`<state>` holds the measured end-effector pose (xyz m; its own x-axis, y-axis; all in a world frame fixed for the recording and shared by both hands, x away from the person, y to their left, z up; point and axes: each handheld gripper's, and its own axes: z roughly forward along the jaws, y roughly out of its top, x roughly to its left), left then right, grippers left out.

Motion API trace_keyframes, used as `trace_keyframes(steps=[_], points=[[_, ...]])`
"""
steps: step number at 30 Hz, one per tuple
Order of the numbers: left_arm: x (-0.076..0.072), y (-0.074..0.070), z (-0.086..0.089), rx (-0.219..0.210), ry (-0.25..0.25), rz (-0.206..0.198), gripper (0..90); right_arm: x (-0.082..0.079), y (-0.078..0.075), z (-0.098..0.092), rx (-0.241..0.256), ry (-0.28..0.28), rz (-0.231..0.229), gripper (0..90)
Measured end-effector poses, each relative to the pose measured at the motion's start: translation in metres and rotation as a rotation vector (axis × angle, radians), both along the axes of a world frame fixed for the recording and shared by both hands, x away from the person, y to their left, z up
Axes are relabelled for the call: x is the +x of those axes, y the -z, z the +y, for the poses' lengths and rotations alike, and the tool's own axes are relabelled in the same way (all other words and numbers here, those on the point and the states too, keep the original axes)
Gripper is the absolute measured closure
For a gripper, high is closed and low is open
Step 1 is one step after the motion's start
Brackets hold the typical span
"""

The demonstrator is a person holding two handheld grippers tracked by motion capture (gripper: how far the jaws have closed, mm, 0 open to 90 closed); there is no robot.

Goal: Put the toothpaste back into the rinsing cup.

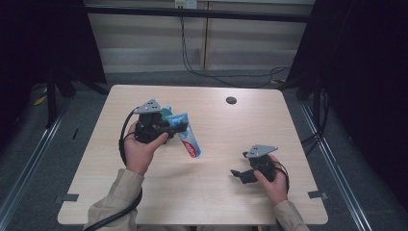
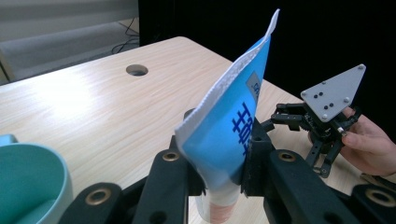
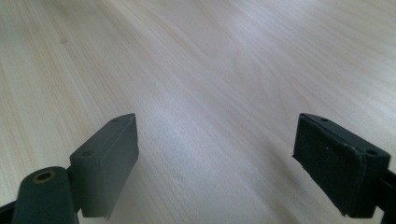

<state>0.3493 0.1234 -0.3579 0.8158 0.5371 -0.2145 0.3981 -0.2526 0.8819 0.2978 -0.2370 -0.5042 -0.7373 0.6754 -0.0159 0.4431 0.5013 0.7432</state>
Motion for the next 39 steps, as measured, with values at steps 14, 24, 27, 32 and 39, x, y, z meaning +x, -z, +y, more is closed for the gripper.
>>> trace_keyframes(steps=[14,24,27,32,39], points=[[0.006,-0.011,0.010,0.036,-0.005,0.024,75.7,0.000,0.008,-0.002,0.000,0.018,0.038,13.4],[0.010,-0.025,0.018,0.059,-0.024,0.026,75.7,0.002,0.008,-0.003,0.006,0.018,0.050,12.4],[0.012,-0.028,0.019,0.067,-0.025,0.026,75.7,0.002,0.008,-0.003,0.006,0.019,0.050,12.4],[0.016,-0.038,0.022,0.077,-0.037,0.022,75.7,0.002,0.008,-0.003,0.008,0.020,0.050,12.4],[0.023,-0.049,0.027,0.072,-0.067,0.019,75.7,0.002,0.008,-0.003,0.008,0.020,0.051,12.4]])
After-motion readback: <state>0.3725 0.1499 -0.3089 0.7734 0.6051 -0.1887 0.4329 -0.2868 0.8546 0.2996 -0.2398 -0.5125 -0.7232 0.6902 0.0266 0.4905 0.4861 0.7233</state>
